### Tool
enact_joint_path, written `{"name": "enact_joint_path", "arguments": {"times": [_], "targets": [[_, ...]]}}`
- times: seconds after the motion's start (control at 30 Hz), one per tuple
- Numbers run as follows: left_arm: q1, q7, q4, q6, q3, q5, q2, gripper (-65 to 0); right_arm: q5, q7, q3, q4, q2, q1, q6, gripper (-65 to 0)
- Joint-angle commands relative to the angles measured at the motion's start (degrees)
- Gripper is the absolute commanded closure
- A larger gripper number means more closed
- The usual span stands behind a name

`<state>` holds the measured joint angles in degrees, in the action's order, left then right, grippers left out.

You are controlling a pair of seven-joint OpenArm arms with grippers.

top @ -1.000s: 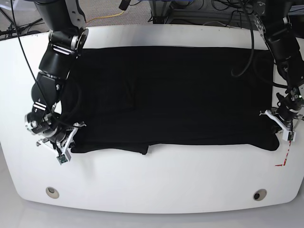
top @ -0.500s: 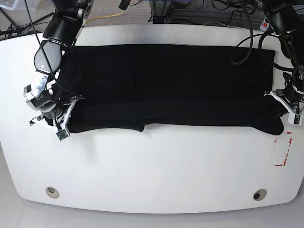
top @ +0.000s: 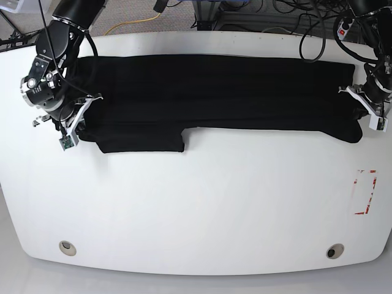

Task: Fold the T-shirt properly
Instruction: 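Lift the hem with both grippers and fold it toward the collar, then release the right gripper and regrasp the folded shirt's side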

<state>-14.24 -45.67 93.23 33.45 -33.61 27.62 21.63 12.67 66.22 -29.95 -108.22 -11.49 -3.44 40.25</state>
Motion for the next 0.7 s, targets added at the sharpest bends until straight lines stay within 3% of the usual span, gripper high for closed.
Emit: {"name": "enact_joint_path", "arguments": {"times": [0.0,0.23,0.33,0.43,0.5,0.57,0.67], "targets": [[-1.1,1.1,1.1,-0.8,-0.7,0.1,1.5,0.0,3.5,-0.6,-1.6,-1.2,-1.1,-1.3,-0.2,0.0],[-3.3,1.1,1.0,-0.7,-0.5,0.1,1.5,0.0,6.4,-0.6,-2.5,-0.9,-1.0,-3.9,-0.2,0.0],[-3.5,0.9,1.0,0.9,-0.5,-0.1,1.5,0.0,6.4,-0.6,-2.4,-0.9,-1.0,-4.1,-0.2,0.0],[-3.4,-1.7,0.8,3.3,-0.5,-0.1,1.5,-6.9,6.5,-0.6,-2.5,-1.0,-1.0,-5.1,-0.2,-1.7],[-3.4,-2.8,0.8,3.9,-0.5,-0.1,1.5,-16.4,6.5,-0.6,-2.6,-1.1,-1.0,-5.6,-0.2,-8.4],[-3.5,-3.0,0.8,3.9,-0.6,-0.1,1.5,-26.2,6.5,-0.6,-2.7,-1.2,-0.9,-6.2,-0.2,-19.0],[-3.6,-3.4,0.9,4.0,-0.6,-0.1,1.6,-32.5,6.5,-0.6,-3.3,-2.1,-0.1,-7.2,-0.2,-37.6]]}}
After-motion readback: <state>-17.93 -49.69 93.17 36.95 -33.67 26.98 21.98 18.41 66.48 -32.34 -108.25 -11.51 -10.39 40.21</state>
